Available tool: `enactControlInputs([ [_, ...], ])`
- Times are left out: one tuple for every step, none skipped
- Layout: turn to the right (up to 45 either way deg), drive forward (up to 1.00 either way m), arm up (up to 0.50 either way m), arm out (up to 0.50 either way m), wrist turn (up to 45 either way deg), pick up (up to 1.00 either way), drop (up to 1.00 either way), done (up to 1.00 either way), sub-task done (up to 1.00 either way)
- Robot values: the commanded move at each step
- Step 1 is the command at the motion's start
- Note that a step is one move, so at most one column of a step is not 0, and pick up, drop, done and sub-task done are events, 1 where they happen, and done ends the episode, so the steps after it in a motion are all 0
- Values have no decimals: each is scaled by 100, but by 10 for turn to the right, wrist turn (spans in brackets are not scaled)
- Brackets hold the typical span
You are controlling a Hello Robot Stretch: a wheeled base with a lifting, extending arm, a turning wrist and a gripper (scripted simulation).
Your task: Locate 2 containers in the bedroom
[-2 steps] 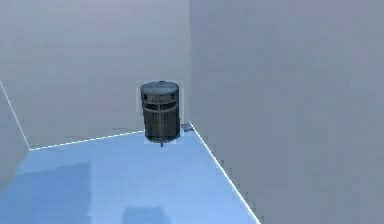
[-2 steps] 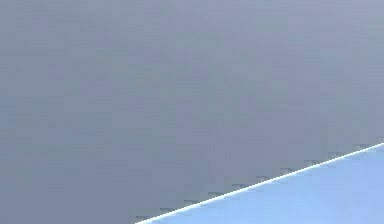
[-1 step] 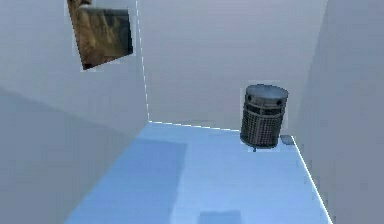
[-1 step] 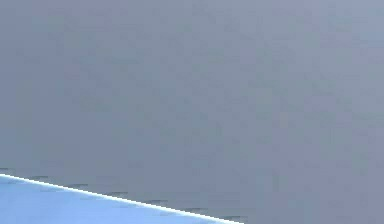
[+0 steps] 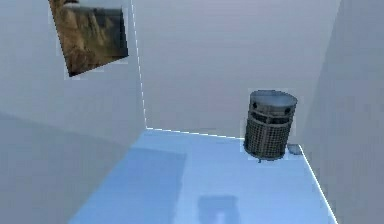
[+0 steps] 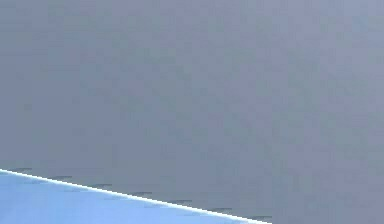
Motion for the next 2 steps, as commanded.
enactControlInputs([
  [90,0,0,0,0,0,0,0,0],
  [0,100,0,0,0,0,0,0,0],
])
